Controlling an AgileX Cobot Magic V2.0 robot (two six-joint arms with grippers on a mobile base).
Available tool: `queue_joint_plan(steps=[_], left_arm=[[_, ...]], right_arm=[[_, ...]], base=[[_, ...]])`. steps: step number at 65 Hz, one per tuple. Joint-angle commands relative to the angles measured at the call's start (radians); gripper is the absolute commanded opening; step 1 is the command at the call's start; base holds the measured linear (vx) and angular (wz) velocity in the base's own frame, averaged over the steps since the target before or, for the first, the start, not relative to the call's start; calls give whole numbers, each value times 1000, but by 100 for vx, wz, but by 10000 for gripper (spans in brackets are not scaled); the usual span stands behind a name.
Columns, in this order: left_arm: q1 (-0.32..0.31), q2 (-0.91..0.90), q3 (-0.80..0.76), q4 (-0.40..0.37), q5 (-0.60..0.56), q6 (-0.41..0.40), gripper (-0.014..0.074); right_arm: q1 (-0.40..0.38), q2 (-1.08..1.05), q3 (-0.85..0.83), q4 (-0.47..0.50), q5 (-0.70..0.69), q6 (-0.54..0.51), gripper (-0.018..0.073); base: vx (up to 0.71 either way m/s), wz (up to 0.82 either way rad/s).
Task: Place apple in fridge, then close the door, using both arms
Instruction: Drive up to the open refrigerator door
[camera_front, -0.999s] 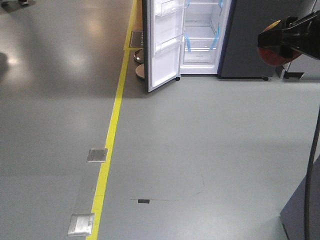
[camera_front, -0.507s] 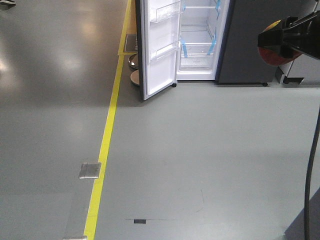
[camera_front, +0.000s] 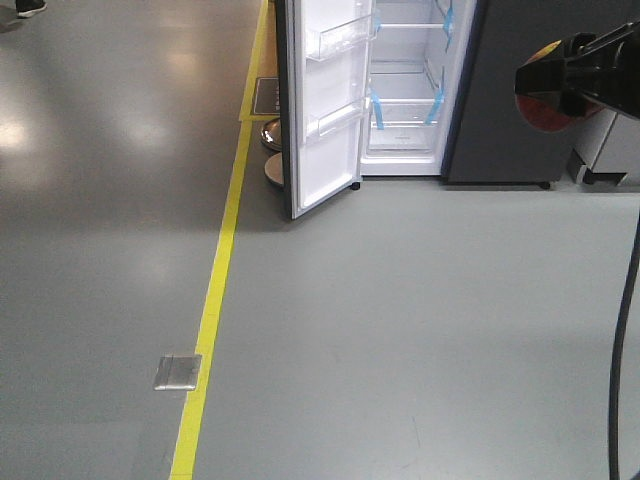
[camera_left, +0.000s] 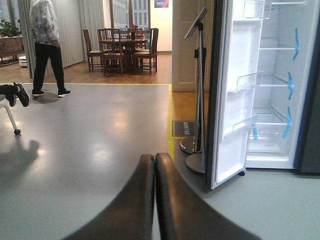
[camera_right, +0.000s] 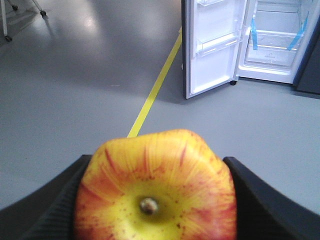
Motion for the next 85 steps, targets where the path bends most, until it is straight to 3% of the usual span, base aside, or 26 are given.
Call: queue_joint_plan(steps=[1, 85], left_arm=[[-5, -16, 21, -8, -70, -5, -6], [-5, -16, 21, -8, -70, -5, -6]], right_arm=[[-3, -27, -32, 25, -62, -7, -8], [-3, -27, -32, 25, -63, -7, -8]], base=[[22, 4], [21, -1]])
